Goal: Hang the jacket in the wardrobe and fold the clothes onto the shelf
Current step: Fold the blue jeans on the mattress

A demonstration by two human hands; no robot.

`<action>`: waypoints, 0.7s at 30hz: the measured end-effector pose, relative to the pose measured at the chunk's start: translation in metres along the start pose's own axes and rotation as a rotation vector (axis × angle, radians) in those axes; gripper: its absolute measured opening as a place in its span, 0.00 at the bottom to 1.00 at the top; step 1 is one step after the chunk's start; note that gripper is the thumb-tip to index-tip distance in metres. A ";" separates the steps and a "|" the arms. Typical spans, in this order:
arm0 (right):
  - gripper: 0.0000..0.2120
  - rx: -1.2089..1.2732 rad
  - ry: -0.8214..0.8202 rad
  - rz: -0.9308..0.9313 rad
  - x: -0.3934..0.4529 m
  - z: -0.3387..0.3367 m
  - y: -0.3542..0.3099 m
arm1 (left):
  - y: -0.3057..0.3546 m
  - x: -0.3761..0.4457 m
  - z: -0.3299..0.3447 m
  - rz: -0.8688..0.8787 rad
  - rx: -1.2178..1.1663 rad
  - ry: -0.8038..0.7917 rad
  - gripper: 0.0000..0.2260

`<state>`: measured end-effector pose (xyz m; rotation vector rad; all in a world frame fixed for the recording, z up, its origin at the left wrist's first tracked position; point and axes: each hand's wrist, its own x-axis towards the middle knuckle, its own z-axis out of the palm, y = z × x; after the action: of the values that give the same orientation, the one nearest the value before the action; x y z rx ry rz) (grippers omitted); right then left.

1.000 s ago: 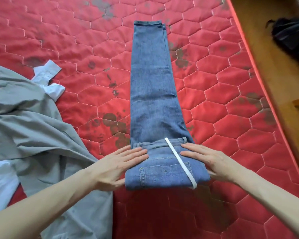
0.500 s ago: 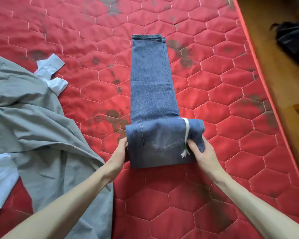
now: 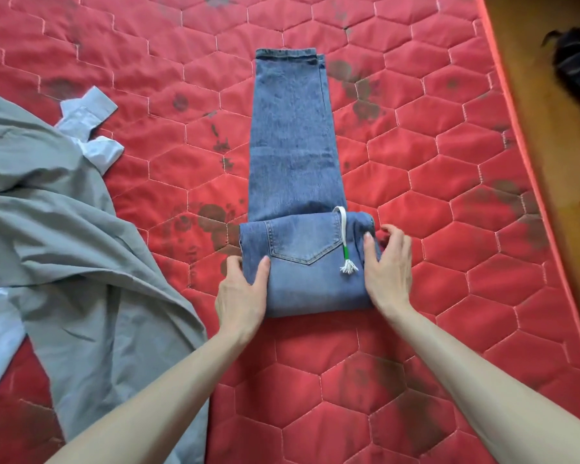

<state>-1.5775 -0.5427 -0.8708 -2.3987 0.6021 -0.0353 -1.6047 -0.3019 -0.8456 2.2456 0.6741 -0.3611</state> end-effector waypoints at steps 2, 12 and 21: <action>0.23 -0.090 0.073 -0.191 -0.003 -0.004 0.004 | 0.001 -0.008 0.003 0.056 0.001 0.069 0.21; 0.36 -0.322 -0.344 -0.725 -0.017 -0.007 0.038 | -0.025 0.014 -0.008 0.916 0.710 -0.095 0.37; 0.51 -0.365 -0.428 -0.721 -0.016 -0.016 0.029 | -0.019 0.021 -0.011 0.932 0.846 -0.248 0.56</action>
<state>-1.6068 -0.5652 -0.8738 -2.7271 -0.5040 0.2932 -1.5977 -0.2750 -0.8589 2.8978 -0.8227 -0.4745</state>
